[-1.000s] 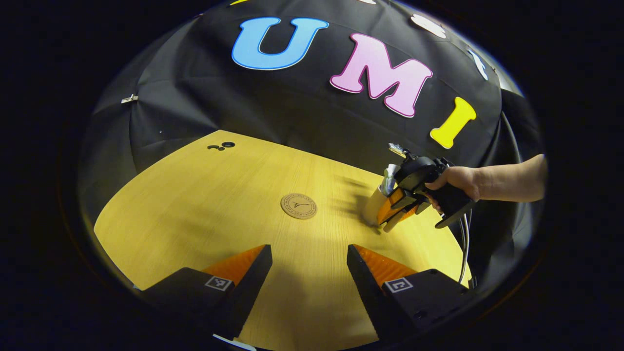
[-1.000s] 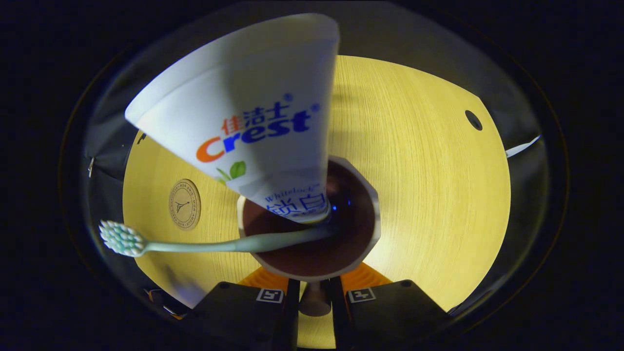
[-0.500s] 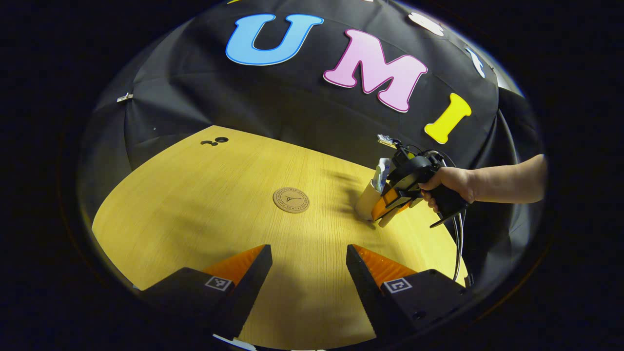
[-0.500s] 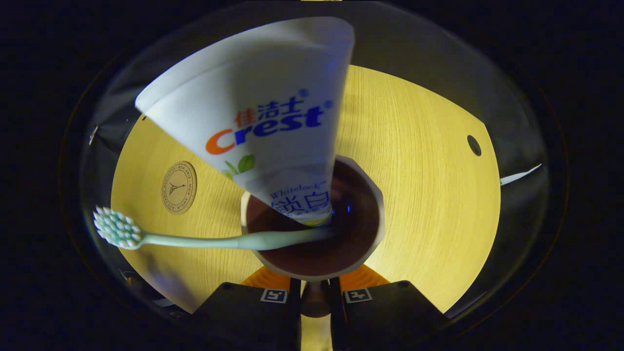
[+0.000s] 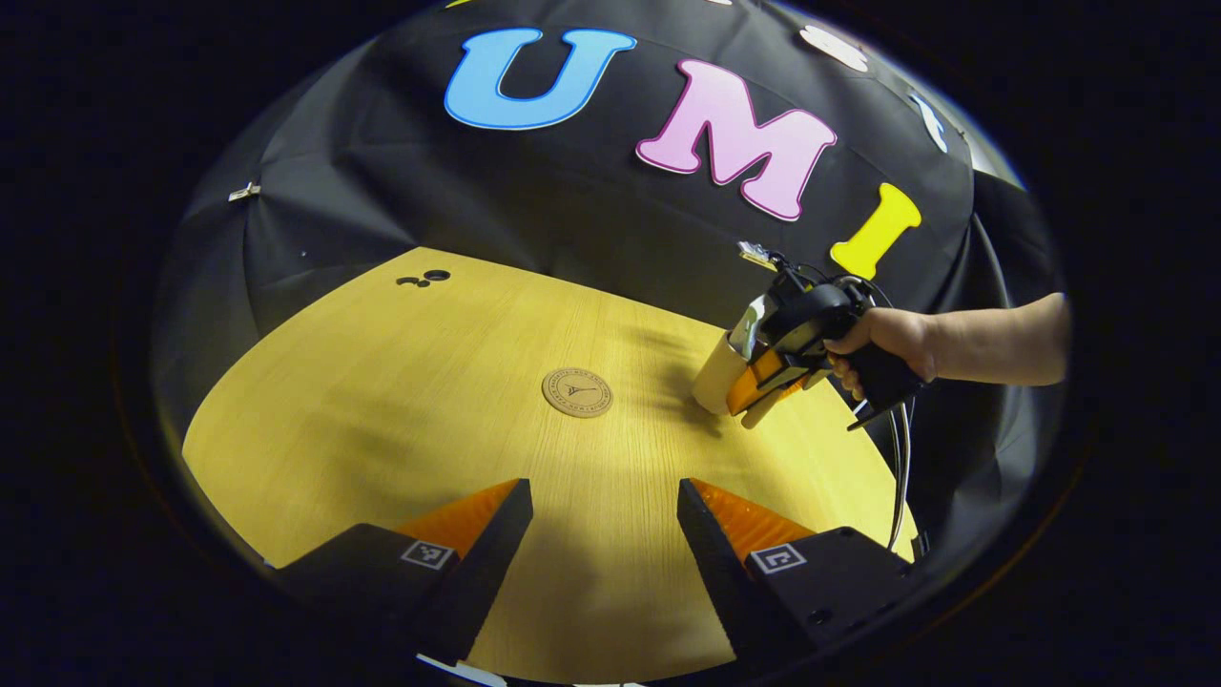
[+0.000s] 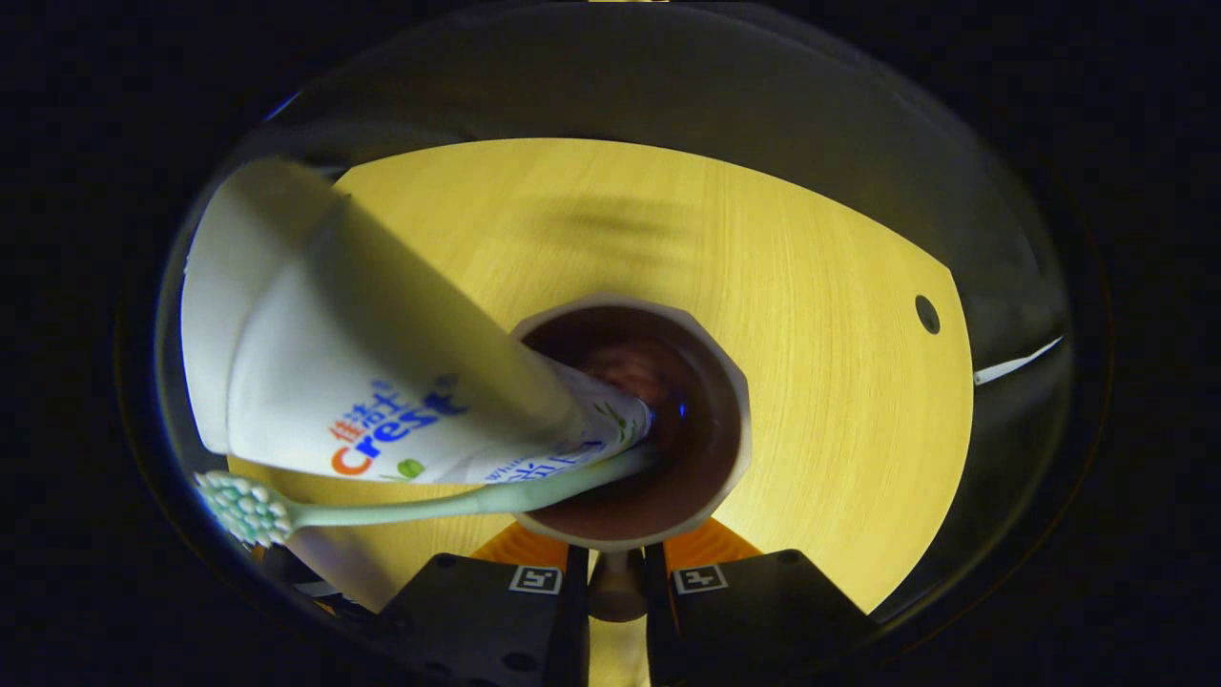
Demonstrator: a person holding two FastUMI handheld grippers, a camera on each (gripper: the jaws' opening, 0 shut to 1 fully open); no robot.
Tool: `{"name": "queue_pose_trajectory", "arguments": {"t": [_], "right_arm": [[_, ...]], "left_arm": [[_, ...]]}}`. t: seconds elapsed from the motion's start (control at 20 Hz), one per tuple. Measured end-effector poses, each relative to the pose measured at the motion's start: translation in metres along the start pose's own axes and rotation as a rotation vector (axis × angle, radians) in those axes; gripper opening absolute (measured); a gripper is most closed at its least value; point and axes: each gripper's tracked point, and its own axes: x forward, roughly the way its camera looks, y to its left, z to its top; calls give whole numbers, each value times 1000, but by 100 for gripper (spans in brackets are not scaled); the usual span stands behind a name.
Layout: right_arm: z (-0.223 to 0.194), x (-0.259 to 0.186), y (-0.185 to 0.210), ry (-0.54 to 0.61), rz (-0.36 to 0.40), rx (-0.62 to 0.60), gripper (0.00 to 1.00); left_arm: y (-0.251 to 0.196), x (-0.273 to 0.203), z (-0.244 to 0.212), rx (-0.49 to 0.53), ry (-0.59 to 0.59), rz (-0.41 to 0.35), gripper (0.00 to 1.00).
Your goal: Put the toothbrush and toothpaste on the desktop into the cup, then pick up the cup and place it on the coaster on the desktop.
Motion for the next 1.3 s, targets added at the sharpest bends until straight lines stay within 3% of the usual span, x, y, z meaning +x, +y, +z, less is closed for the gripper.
{"name": "queue_pose_trajectory", "arguments": {"t": [0.2, 0.25, 0.3, 0.7, 1.3], "right_arm": [[20, -8, 43, -16, 43, -35, 27], [24, -9, 57, -14, 57, -46, 32], [25, -7, 68, -14, 67, -63, 27], [28, 5, 156, 20, 140, -151, 27], [22, 40, 195, 85, 104, -225, 27]], "left_arm": [[6, -3, -2, 0, -6, 9, 97], [8, -4, -2, -2, -5, 12, 97], [10, -4, -4, -4, -5, 15, 97], [32, -19, -16, -62, -3, 45, 97], [69, -33, -29, -79, 9, 95, 97]]}}
